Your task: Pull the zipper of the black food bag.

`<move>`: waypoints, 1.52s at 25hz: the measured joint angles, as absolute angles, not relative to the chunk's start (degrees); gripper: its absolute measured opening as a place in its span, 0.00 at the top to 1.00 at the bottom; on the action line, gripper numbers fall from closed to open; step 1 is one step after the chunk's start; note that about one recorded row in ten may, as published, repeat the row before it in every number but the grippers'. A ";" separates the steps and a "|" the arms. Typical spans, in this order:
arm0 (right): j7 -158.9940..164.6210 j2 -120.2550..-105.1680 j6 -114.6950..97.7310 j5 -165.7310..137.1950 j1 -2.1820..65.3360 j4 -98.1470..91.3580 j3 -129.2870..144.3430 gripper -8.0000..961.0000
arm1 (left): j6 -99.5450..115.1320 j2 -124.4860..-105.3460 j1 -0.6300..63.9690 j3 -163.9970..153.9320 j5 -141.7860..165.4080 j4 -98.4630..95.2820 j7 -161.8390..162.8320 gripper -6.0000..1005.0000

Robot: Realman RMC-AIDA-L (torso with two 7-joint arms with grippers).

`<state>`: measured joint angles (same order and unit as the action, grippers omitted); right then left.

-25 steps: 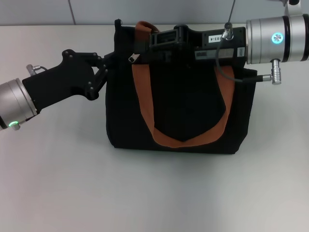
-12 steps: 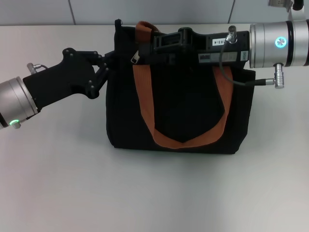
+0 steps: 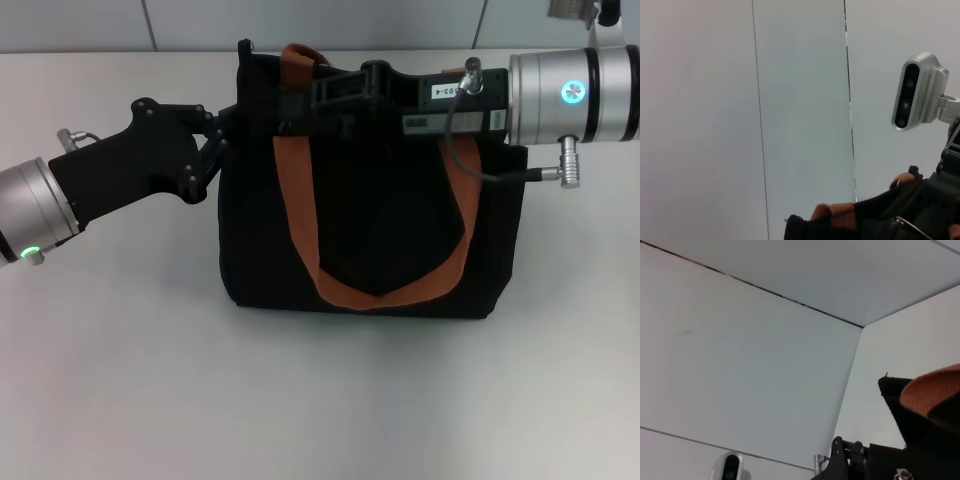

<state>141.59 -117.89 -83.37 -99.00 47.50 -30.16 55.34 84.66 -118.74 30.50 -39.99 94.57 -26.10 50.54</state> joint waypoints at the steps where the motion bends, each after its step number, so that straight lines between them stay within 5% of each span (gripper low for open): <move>1: 141.59 -118.12 -83.38 -98.99 47.52 -30.15 55.34 0.63 | 84.69 -118.74 30.54 -40.01 94.57 -26.10 50.57 0.97; 38: 142.09 -118.24 -82.30 -100.64 44.14 -37.58 55.90 0.63 | 85.16 -118.56 30.76 -39.91 93.86 -26.13 50.98 0.97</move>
<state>142.09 -118.24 -82.30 -100.64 44.14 -37.58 55.90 85.17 -118.56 30.76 -39.91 93.86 -26.13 50.98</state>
